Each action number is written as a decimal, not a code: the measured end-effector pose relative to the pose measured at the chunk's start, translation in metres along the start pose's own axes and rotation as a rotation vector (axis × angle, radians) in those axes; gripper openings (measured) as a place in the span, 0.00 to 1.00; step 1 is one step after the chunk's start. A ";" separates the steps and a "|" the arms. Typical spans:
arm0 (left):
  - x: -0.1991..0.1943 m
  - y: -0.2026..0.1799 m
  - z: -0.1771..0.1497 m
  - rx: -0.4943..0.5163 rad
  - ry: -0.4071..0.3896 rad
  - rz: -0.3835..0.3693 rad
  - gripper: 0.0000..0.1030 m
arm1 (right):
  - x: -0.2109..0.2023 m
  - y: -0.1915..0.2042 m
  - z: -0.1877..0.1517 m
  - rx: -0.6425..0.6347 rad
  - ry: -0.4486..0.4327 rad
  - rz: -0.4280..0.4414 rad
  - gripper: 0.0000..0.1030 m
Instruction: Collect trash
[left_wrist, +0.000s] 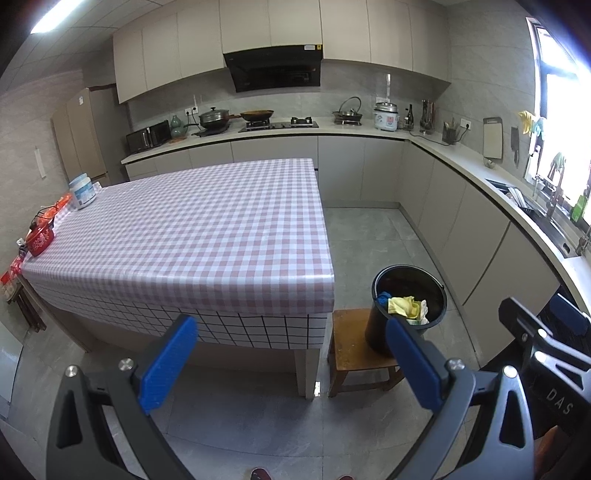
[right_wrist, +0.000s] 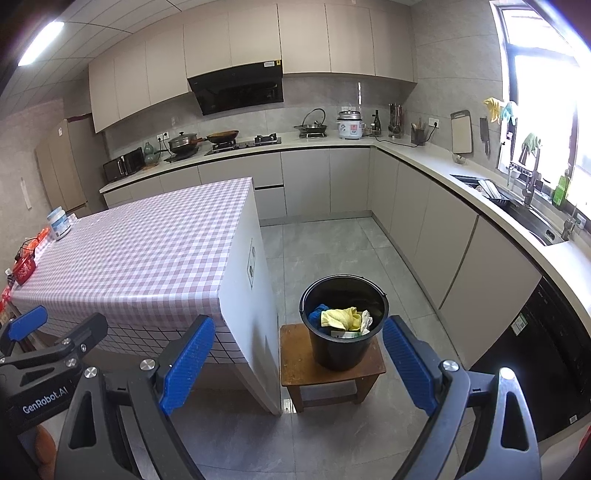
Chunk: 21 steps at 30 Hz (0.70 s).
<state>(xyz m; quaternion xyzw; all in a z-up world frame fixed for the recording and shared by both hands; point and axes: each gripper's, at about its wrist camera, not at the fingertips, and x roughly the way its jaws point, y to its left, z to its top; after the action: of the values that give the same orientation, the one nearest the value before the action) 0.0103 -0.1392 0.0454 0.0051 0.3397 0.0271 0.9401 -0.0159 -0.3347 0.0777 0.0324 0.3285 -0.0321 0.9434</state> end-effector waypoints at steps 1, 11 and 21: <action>0.000 -0.001 0.000 0.003 0.001 0.000 1.00 | 0.001 0.001 0.000 0.000 0.002 0.000 0.91; 0.003 0.002 0.002 0.001 0.013 0.010 1.00 | 0.006 0.002 0.000 0.004 0.008 0.008 0.91; 0.007 0.001 0.002 0.010 0.024 0.012 1.00 | 0.010 0.004 -0.002 0.005 0.013 0.012 0.91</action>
<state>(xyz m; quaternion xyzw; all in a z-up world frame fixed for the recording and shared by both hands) 0.0165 -0.1378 0.0426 0.0114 0.3513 0.0310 0.9357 -0.0089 -0.3309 0.0705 0.0369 0.3342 -0.0271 0.9414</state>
